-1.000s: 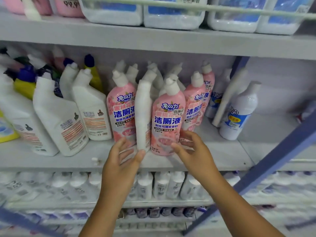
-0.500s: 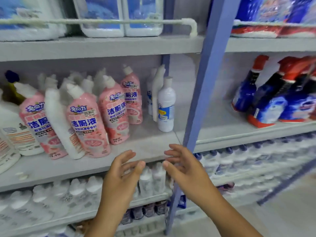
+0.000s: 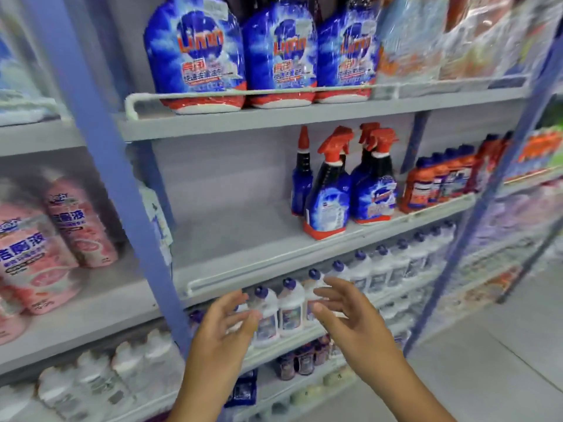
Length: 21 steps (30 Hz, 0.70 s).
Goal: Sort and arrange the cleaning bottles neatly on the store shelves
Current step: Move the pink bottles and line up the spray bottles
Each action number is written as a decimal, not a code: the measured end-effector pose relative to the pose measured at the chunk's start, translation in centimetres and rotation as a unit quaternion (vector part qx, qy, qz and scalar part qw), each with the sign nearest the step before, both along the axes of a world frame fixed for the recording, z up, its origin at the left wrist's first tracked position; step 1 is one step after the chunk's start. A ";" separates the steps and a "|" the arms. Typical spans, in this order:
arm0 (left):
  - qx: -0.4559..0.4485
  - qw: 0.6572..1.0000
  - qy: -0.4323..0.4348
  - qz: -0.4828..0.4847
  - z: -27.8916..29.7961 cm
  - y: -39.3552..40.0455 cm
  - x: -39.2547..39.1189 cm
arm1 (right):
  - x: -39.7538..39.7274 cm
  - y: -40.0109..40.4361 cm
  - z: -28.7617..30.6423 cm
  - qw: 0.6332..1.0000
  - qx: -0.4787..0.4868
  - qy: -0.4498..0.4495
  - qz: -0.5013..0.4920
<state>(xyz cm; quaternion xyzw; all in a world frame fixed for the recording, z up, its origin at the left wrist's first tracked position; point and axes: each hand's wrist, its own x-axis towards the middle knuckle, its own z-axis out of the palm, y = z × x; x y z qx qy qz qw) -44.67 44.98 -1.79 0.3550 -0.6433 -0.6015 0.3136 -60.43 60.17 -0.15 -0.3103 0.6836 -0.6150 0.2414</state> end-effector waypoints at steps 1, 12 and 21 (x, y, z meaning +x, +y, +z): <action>0.000 1.000 -0.003 -0.009 -0.1 0.3 -1.3 | -1.2 0.6 0.0 1.000 -0.004 -0.001 -0.010; -0.080 0.996 0.008 -0.031 1.2 -3.0 -16.5 | -14.5 0.7 -1.7 0.994 0.008 0.026 -0.109; -0.052 0.997 0.060 -0.013 2.3 -9.6 -28.9 | -25.4 -3.8 1.5 0.984 0.025 0.091 -0.151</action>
